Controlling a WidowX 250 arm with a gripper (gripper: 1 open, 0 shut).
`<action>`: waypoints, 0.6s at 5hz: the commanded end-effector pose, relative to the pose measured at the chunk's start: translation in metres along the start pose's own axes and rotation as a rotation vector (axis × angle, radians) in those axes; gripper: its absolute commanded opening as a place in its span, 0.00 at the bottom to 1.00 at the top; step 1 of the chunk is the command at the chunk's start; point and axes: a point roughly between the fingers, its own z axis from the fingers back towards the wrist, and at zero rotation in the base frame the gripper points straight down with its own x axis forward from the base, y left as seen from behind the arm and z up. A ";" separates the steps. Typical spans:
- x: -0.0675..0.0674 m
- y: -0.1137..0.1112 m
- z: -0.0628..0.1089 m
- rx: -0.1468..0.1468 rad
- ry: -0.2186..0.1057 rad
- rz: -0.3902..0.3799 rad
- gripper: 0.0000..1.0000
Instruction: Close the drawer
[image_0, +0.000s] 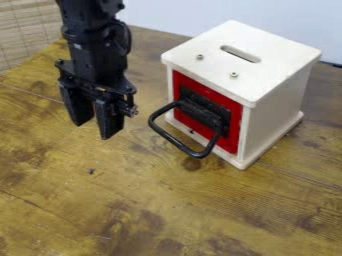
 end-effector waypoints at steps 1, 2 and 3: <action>-0.002 0.006 0.030 0.016 -0.081 0.022 0.00; -0.004 0.008 0.030 0.014 -0.074 0.035 0.00; -0.005 0.011 0.031 0.014 -0.071 0.045 0.00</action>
